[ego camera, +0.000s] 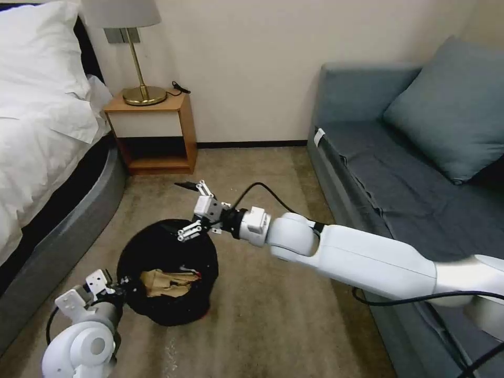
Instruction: Pick up the trash bin, then pick up the garbage on the floor and place it into the trash bin.
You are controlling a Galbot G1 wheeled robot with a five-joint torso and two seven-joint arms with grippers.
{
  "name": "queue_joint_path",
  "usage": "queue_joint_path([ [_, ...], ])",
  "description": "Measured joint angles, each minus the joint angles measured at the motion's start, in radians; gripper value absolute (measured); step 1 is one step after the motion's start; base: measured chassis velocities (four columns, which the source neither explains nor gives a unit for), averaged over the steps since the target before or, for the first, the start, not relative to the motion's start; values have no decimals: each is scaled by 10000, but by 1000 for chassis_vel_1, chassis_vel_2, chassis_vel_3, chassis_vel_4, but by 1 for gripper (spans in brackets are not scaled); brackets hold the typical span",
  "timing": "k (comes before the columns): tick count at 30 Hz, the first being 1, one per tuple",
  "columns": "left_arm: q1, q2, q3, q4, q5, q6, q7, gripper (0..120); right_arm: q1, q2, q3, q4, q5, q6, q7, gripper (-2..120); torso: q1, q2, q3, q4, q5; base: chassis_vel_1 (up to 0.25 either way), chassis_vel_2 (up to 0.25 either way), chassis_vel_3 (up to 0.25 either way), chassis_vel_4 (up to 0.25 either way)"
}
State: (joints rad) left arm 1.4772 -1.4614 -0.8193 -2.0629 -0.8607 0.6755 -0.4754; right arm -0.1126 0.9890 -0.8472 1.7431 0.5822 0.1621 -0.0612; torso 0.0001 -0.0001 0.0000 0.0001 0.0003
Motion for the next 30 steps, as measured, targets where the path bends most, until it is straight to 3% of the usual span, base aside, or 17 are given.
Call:
queue_joint_path([
  [8, -239, 61, -29, 1039, 17, -96, -36, 3, -230, -98, 126, -18, -80, 74, -15, 100, -1, 2, -1, 1, 9, 0, 0, 0, 0],
  [18, -260, 69, -71, 1246, 264, -275, 291, 5, -368, -103, 166, -173, -153, 144, -50, 100, -1, 5, -2, 1, 0, 0, 0, 0, 0],
  [22, -167, 82, -80, 1063, 702, -445, 576, 23, -416, -110, 221, -199, -173, 153, -57, 100, -1, 1, 1, -3, -17, 0, 0, 0, 0],
  [24, -160, 82, -85, 1017, 760, -470, 632, 26, -420, -116, 231, -199, -174, 153, -57, 100, -1, 1, 1, -2, -17, 0, 0, 0, 0],
  [30, -162, 67, -84, 807, 1977, -1518, 1425, 51, -481, -170, 304, -183, -175, 162, -53, 100, -1, 0, 1, -2, -5, 0, 0, 0, 0],
])
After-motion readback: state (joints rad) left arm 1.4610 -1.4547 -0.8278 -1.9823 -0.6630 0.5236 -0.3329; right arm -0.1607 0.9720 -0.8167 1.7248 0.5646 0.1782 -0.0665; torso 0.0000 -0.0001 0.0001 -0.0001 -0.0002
